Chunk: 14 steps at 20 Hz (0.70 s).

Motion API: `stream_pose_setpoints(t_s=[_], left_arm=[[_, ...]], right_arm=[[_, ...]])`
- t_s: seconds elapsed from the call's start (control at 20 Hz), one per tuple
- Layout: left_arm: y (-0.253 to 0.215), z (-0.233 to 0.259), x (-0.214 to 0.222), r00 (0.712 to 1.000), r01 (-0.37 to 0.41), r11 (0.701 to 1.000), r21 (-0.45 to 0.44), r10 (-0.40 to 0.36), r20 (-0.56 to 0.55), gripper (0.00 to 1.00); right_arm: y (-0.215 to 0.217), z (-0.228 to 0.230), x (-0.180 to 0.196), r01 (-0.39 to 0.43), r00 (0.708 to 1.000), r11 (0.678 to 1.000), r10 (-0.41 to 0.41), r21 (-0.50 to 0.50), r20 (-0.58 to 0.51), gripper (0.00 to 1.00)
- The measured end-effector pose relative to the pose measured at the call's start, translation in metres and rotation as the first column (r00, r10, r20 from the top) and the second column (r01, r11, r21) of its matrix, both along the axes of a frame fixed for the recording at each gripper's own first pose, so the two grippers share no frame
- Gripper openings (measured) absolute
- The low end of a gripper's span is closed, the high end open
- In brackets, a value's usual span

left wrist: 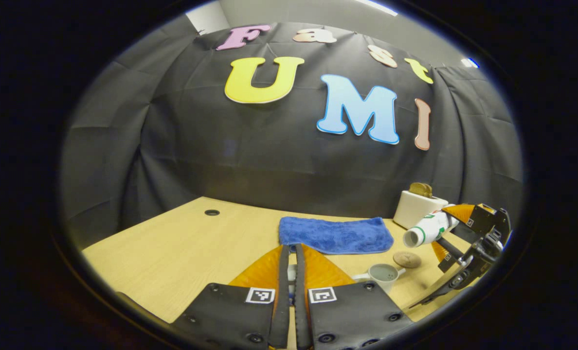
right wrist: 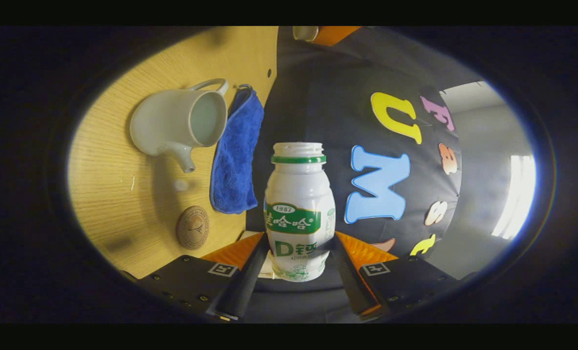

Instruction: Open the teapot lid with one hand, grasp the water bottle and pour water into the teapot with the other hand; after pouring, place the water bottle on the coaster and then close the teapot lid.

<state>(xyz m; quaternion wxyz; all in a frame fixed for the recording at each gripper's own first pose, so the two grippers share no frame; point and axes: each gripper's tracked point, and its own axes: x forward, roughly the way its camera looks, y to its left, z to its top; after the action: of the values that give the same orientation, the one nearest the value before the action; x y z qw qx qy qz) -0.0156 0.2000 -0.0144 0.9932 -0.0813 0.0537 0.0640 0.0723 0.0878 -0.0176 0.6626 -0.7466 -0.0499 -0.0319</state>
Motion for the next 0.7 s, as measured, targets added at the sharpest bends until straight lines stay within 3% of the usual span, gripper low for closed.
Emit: stream_pose_setpoints(t_s=[0.1, 0.15, 0.25, 0.3, 0.35, 0.7], left_arm=[[0.0, -0.001, -0.001, 1.0, -0.001, 1.0, -0.001, 0.001, 0.0, 0.15], [0.0, -0.001, -0.001, 1.0, -0.001, 1.0, -0.002, 0.001, -0.001, 0.11], [0.0, 0.0, -0.001, 1.0, 0.0, 1.0, -0.002, 0.0, 0.0, 0.15], [0.0, 0.0, -0.001, 1.0, 0.001, 1.0, -0.003, -0.001, 0.0, 0.11], [0.0, -0.001, -0.001, 1.0, 0.001, 1.0, -0.002, -0.001, -0.001, 0.15], [0.001, -0.001, 0.0, 1.0, 0.0, 1.0, -0.005, 0.0, -0.003, 0.11]], right_arm=[[0.002, 0.001, 0.0, -0.008, 1.0, 1.0, 0.008, -0.012, 0.006, 0.77], [0.003, 0.003, -0.001, -0.012, 1.0, 1.0, 0.012, -0.021, 0.011, 0.77], [0.006, 0.004, -0.001, -0.019, 1.0, 0.999, 0.02, -0.028, 0.016, 0.78], [0.006, 0.005, -0.001, -0.021, 1.0, 0.999, 0.021, -0.027, 0.016, 0.78], [0.007, 0.006, -0.002, -0.023, 1.0, 0.999, 0.024, -0.028, 0.015, 0.77], [0.009, 0.02, 0.0, -0.026, 0.999, 0.998, 0.028, -0.061, 0.031, 0.77]])
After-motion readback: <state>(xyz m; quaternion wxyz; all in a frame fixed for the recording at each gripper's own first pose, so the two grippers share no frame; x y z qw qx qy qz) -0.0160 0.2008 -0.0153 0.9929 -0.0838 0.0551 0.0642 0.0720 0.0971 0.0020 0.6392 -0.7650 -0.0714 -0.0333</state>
